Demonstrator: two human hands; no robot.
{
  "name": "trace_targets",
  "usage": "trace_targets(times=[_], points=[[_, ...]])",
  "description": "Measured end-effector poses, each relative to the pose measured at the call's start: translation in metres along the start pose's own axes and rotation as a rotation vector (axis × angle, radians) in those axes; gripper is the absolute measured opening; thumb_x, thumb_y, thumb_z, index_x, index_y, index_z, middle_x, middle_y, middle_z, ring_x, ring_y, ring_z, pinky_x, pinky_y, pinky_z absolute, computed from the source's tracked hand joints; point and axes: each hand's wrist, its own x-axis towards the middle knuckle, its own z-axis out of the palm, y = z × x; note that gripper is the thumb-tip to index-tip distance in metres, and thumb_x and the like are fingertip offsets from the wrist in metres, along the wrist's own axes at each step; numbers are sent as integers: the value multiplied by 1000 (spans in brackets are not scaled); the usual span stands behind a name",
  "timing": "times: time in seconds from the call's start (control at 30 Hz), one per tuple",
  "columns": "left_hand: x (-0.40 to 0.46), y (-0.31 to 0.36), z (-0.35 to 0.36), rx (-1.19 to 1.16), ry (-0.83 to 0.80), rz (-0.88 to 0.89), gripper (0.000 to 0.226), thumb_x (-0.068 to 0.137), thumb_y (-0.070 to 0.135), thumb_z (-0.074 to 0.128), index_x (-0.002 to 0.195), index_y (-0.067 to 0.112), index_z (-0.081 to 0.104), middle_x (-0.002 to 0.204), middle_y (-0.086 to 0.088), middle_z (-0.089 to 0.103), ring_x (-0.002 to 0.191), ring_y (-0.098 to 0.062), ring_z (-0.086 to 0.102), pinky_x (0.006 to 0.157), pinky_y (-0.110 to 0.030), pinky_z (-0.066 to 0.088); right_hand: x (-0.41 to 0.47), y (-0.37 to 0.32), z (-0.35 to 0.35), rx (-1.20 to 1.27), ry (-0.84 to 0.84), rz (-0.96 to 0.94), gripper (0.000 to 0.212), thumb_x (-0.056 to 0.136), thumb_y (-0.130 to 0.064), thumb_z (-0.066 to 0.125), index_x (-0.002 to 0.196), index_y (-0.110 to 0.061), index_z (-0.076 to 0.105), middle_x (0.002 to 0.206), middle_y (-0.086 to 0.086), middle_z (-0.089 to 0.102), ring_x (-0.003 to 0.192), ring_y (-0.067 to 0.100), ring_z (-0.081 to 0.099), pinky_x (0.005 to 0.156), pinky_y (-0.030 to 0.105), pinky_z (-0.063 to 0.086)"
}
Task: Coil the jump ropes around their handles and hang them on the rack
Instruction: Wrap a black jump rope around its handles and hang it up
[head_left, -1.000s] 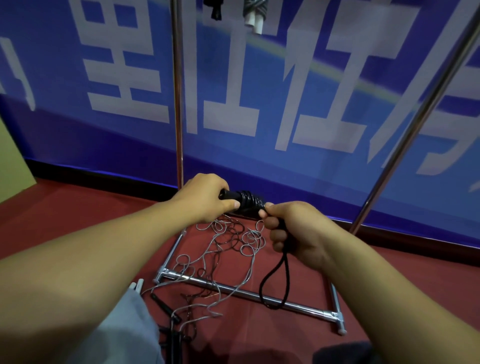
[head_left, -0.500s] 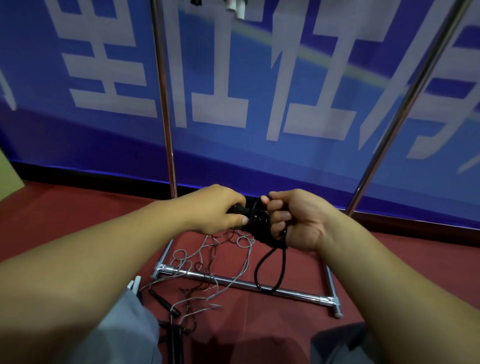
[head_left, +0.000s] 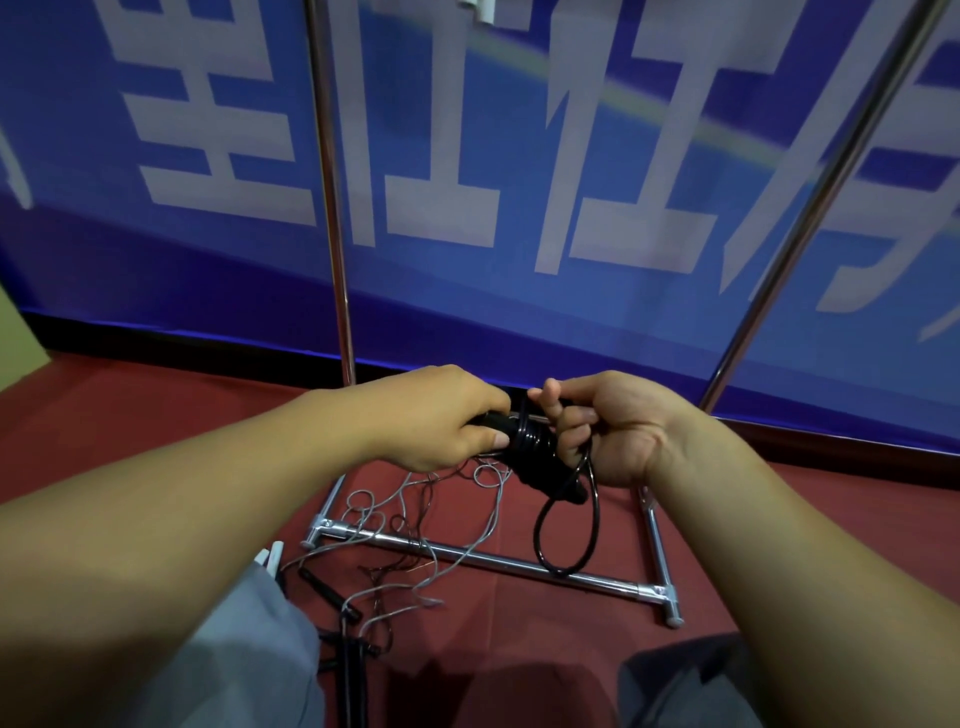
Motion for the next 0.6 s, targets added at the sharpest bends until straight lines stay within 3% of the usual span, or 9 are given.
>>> trace_targets(times=[0.1,0.33,0.47,0.6], points=[[-1,4,0,37,-2,18,14,100,38,55,95,26,59,72,8,57,65,-9,54,61,-32,42,2,-1,-2,11,15,16,16,100,-7,46,91,-4,59,58,-7,58,32,2,28,34,12,25],[-2,8,-1,54,-5,25,15,100,37,55,94,24,60,71,7,58,66,-11,56,63,-33,43,6,-3,-5,24,24,33,15,101,-6,46,90,-6,56,59,-6,59,31,2,27,33,12,25],[-4,5,-5,-1,3,20,12,99,37,57,91,28,59,72,7,58,66,-10,56,61,-32,42,9,-4,-8,-278,63,-104,26,104,-14,47,79,-11,57,60,-6,51,34,3,23,33,14,19],[-4,8,-5,-22,-32,55,10,99,34,59,99,24,62,77,4,61,66,-8,54,61,-31,40,15,-1,-14,-784,252,-419,31,96,-28,66,70,-13,62,58,-1,54,46,10,33,44,24,28]])
